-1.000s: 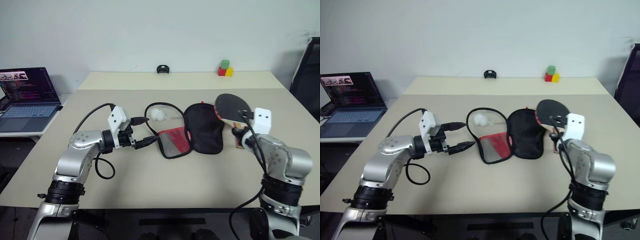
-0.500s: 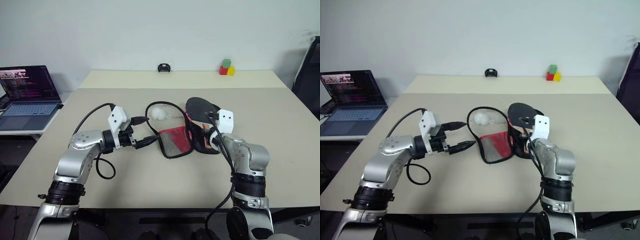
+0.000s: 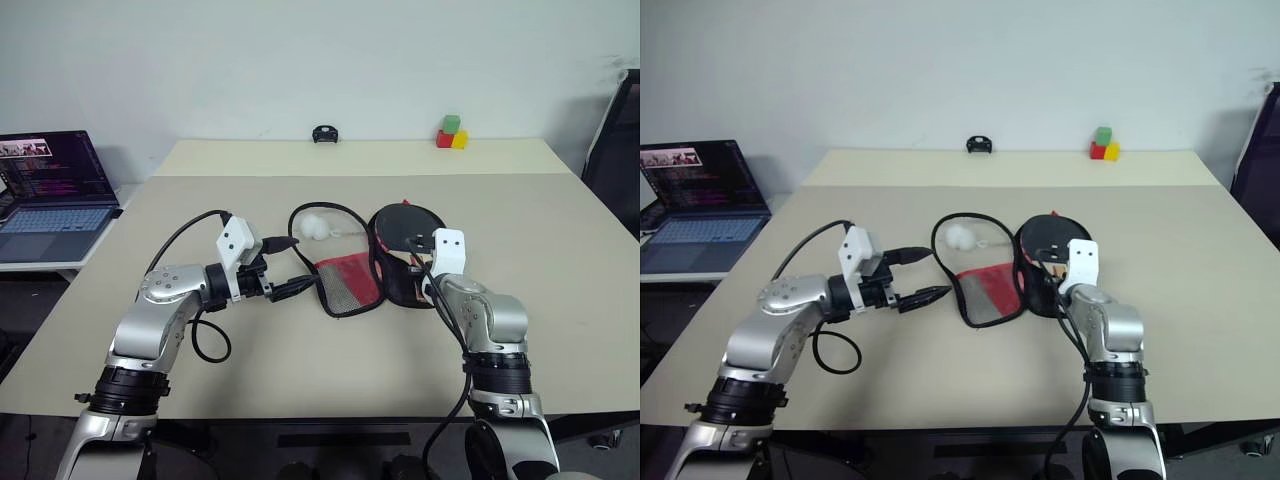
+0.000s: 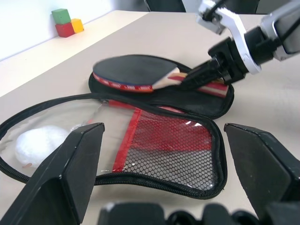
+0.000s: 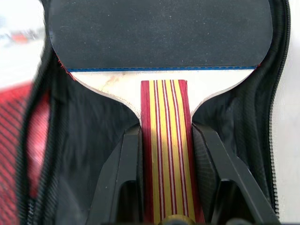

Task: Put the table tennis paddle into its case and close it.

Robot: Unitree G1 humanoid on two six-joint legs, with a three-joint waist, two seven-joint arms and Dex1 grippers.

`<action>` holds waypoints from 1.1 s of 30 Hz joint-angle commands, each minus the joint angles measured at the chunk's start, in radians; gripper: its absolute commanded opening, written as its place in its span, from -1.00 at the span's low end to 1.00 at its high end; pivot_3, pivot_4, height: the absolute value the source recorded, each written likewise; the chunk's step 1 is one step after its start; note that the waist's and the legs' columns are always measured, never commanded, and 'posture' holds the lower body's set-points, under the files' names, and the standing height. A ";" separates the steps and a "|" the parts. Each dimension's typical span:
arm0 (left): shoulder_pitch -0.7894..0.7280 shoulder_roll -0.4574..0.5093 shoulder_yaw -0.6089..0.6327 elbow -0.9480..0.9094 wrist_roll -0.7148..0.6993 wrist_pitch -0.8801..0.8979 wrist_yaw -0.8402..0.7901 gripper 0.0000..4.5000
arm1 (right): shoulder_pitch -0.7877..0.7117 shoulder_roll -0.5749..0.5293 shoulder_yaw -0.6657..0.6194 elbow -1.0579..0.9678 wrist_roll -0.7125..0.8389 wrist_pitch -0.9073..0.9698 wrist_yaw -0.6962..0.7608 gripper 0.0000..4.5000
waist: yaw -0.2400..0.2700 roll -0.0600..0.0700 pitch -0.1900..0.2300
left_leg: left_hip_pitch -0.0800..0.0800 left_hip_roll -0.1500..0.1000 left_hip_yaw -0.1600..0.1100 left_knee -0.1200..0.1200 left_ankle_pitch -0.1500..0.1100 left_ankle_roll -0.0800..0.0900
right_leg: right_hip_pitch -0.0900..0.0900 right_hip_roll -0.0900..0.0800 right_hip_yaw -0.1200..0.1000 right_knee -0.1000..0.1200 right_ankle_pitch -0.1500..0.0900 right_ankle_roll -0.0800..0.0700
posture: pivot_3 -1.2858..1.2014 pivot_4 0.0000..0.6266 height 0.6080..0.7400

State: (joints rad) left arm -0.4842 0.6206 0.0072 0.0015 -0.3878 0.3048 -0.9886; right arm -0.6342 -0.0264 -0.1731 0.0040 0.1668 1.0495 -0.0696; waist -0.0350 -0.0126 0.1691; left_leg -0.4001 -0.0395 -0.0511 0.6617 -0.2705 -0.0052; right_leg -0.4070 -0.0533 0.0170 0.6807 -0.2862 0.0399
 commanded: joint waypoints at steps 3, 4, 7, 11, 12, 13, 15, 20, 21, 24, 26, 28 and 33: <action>-0.003 0.005 0.023 -0.037 -0.008 0.000 0.009 1.00 | -0.007 0.018 -0.005 -0.015 -0.001 -0.028 -0.018 -0.53 | 0.000 0.000 0.000 | 0.000 0.000 0.000 0.000 0.000 0.000 | 0.000 0.000 0.000 0.000 0.000 0.000 | 0.03 -0.52 1.00; -0.002 0.005 0.023 -0.038 -0.009 0.000 0.009 1.00 | -0.011 0.023 -0.012 -0.005 0.000 -0.029 -0.024 -0.53 | 0.000 0.000 0.000 | 0.000 0.000 0.000 0.000 0.000 0.000 | 0.000 0.000 0.000 0.000 0.000 0.000 | 0.03 -0.52 1.00; -0.002 0.005 0.023 -0.039 -0.009 0.001 0.009 1.00 | -0.031 0.029 -0.024 0.036 -0.002 -0.061 -0.043 -0.53 | 0.000 0.000 0.000 | 0.000 0.000 0.000 0.000 0.000 0.000 | 0.000 0.000 0.000 0.000 0.000 0.000 | 0.03 -0.52 1.00; 0.003 0.007 0.024 -0.043 -0.010 0.002 0.010 1.00 | -0.043 0.026 -0.015 0.072 -0.008 -0.090 -0.049 -0.53 | 0.000 0.000 0.000 | 0.001 0.000 0.000 0.001 0.000 0.000 | 0.001 0.000 0.000 0.001 0.000 0.000 | 0.03 -0.52 1.00; 0.004 0.007 0.025 -0.045 -0.011 0.003 0.011 1.00 | -0.043 0.027 -0.012 0.077 -0.009 -0.093 -0.048 -0.53 | 0.000 0.000 0.000 | 0.001 0.000 0.000 0.001 0.000 0.000 | 0.001 0.000 0.000 0.001 0.000 0.000 | 0.03 -0.52 1.00; 0.006 0.008 0.026 -0.046 -0.011 0.003 0.011 1.00 | -0.041 0.027 -0.008 0.077 -0.009 -0.095 -0.045 -0.53 | 0.000 0.000 0.000 | 0.001 0.000 0.000 0.001 0.000 0.000 | 0.001 0.000 0.000 0.001 0.000 0.000 | 0.03 -0.52 1.00; 0.009 0.009 0.027 -0.049 -0.012 0.004 0.013 1.00 | -0.036 0.031 -0.011 0.072 -0.007 -0.106 -0.048 -0.53 | 0.000 0.000 0.000 | 0.001 0.000 0.000 0.001 0.000 0.000 | 0.001 0.000 0.000 0.001 0.000 0.000 | 0.03 -0.52 1.00; 0.011 0.010 0.029 -0.050 -0.011 0.007 0.019 1.00 | -0.038 0.031 -0.001 0.052 -0.007 -0.114 -0.044 0.16 | 0.000 0.000 0.000 | 0.001 0.000 0.000 0.001 0.000 0.000 | 0.001 0.000 0.000 0.001 0.000 0.000 | 0.03 -0.52 1.00; 0.012 0.010 0.030 -0.049 -0.010 0.006 0.021 1.00 | -0.037 0.029 0.010 0.032 -0.006 -0.111 -0.036 0.32 | 0.000 0.000 0.000 | 0.001 0.000 0.000 0.001 0.000 0.000 | 0.001 0.000 0.000 0.001 0.000 0.000 | 0.03 -0.52 1.00; 0.013 0.009 0.033 -0.048 -0.009 0.006 0.027 1.00 | -0.027 0.028 0.030 -0.035 0.005 -0.080 -0.018 0.79 | 0.000 0.000 0.000 | 0.001 0.000 0.000 0.001 0.000 0.000 | 0.001 0.000 0.000 0.001 0.000 0.000 | 0.03 -0.52 1.00; 0.016 0.010 0.040 -0.044 -0.009 0.006 0.034 1.00 | -0.014 0.021 0.039 -0.111 0.026 -0.030 0.008 0.93 | 0.000 0.000 0.000 | 0.001 0.000 0.000 0.000 0.000 0.000 | 0.001 0.000 0.000 0.001 0.000 0.000 | 0.03 -0.52 1.00; 0.020 0.010 0.048 -0.037 -0.006 0.004 0.044 1.00 | -0.003 0.007 0.042 -0.185 0.053 0.015 0.042 0.93 | 0.000 0.000 0.000 | 0.001 0.000 0.000 0.000 0.000 0.000 | 0.001 0.000 0.000 0.001 0.000 0.000 | 0.03 -0.52 1.00; 0.025 0.007 0.068 -0.015 0.002 -0.005 0.073 1.00 | 0.020 -0.113 0.034 -0.342 0.161 0.105 0.200 0.93 | 0.002 0.000 0.000 | 0.000 0.000 -0.001 0.001 0.000 0.000 | 0.001 0.000 -0.001 0.000 0.000 0.000 | 0.03 -0.52 1.00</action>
State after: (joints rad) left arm -0.4570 0.6211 0.0465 -0.0026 -0.3872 0.3186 -0.9258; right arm -0.6147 -0.1022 -0.1349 -0.2592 0.2783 1.1401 0.0672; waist -0.0325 -0.0130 0.1688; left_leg -0.3995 -0.0396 -0.0519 0.6623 -0.2706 -0.0050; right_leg -0.4059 -0.0533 0.0164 0.6807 -0.2860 0.0398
